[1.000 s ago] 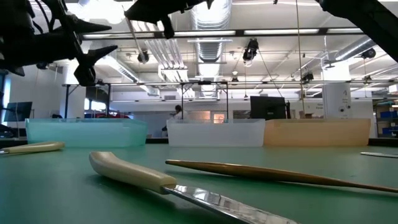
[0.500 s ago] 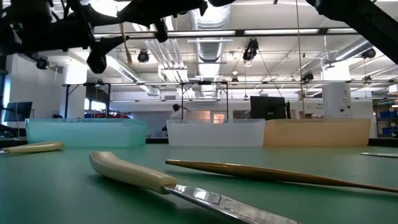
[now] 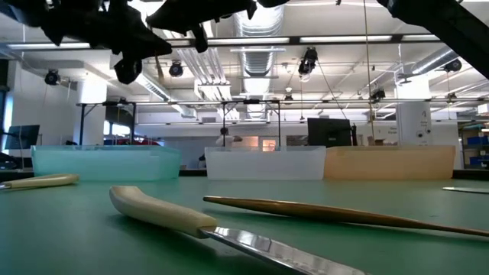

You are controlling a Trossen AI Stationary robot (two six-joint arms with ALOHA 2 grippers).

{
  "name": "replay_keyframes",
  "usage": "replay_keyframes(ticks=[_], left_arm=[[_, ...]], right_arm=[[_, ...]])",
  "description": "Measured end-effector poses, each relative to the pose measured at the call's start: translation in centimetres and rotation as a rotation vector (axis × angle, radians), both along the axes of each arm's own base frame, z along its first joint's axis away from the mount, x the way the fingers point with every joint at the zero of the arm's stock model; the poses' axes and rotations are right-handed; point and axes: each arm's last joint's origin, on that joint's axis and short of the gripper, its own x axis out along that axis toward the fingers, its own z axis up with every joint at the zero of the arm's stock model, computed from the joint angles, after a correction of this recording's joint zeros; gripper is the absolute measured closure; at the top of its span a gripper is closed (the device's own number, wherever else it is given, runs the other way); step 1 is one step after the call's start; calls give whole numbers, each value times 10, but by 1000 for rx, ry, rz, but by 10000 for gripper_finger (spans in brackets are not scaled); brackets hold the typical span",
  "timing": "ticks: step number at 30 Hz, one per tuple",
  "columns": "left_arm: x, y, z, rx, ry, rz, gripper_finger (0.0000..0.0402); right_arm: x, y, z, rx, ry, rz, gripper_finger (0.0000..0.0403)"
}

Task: Sort silverware by color (type)
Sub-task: Put the gold knife into the blue bin

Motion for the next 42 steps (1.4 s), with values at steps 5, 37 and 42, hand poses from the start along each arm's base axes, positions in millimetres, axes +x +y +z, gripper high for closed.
replay_keyframes(ticks=[5, 37, 42], left_arm=[[-4, -2, 25, 55, 53, -16, 399], [-21, 51, -56, 116, 1128, 147, 402], [-10, 64, -50, 148, 1139, 116, 398]], right_arm=[[-5, -2, 9, -11, -18, -8, 391], [-76, -8, -54, 139, 985, 171, 390], [-86, 6, -59, 156, 1120, 213, 390]])
